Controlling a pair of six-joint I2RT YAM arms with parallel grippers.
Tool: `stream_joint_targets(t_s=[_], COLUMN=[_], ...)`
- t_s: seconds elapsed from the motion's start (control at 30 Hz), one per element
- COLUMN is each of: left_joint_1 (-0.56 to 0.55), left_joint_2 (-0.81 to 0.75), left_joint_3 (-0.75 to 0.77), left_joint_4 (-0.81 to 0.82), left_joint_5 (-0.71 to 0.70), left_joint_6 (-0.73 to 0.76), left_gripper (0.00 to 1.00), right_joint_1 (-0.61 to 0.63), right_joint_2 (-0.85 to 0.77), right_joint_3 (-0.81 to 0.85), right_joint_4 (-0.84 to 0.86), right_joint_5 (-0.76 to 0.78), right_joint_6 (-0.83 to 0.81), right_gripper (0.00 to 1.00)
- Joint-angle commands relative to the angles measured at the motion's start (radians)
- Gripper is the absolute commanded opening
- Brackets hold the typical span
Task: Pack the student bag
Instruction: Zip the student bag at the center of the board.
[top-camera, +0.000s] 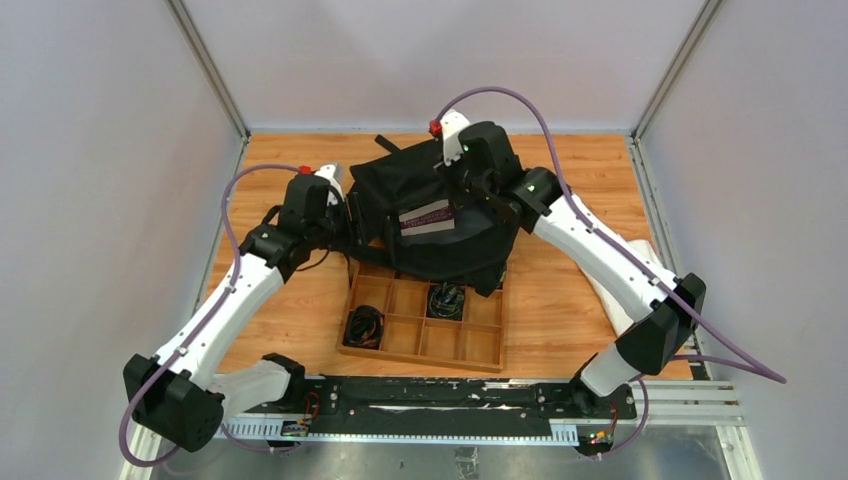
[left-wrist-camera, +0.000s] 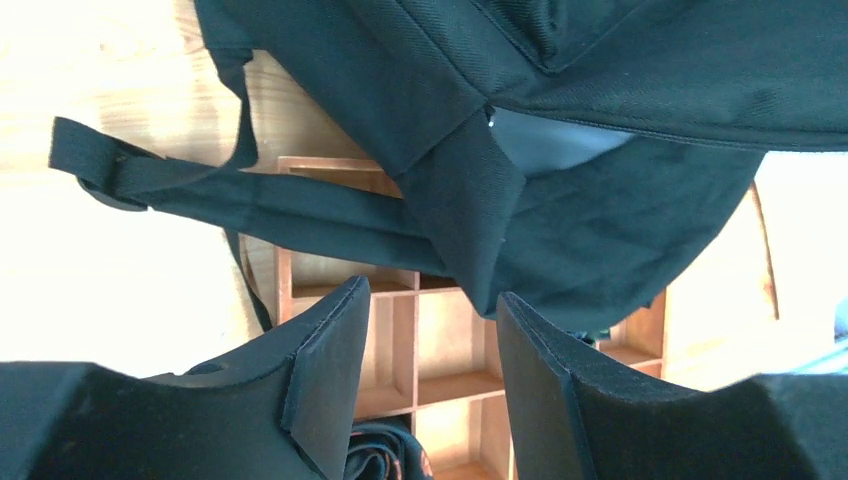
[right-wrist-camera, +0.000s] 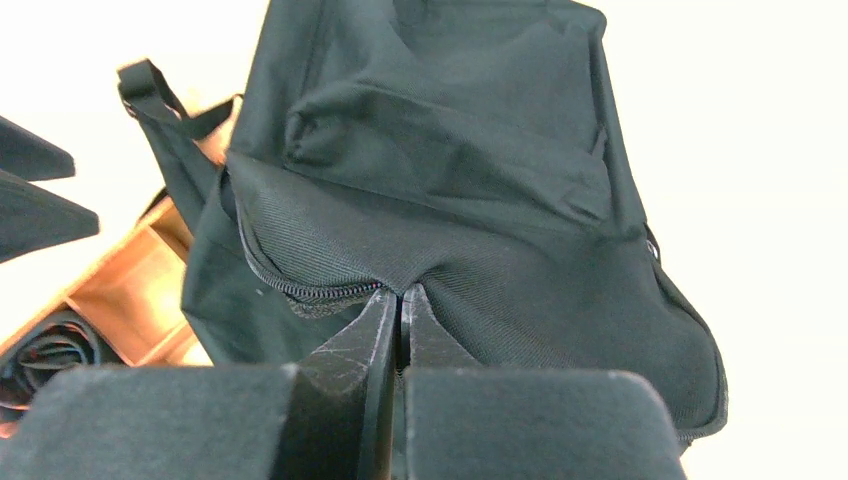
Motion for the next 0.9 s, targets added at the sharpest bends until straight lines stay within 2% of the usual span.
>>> stream_joint_targets(t_s=[0.0,0.2,0.4,0.57,0.8,0.87], left_joint_1=[-0.003,-0.004,-0.005,-0.011,-0.048,-0.051], left_joint_2=[0.04,0.121,0.097,0.067,-0.04,-0.032], left_joint_3=[0.019,0.058,0.022,0.024,-0.071,-0.065], left_joint_4=[0.052,0.122,0.193,0.228,0.432,0.474], left_joint_5=[-0.075,0.018,0.029,-0.036,0.022,0.035], left_joint_6=[0.026,0.035,0.04,0.185,0.465,0.499], left_gripper=[0.56,0.56,0.71,0.77,0.81,0.81], right_joint_1=[-0.018,-0.018,-0.016,-0.017,-0.018,-0.018], right_joint_2=[0.032,0.127,0.156,0.16,0.171,0.175], right_joint_3=[0.122,0.261,0.289,0.312,0.324,0.325], right_joint_4=[0.024,-0.047,-0.068,-0.09,-0.11,-0.111], right_joint_5=[-0.113,-0.273,-0.302,-0.314,-0.335,-0.345], right_joint_6=[0.005,0.03,0.048,0.034,0.045,0.049], right_gripper=[0.0,0.0,0.0,0.0,0.0,0.0])
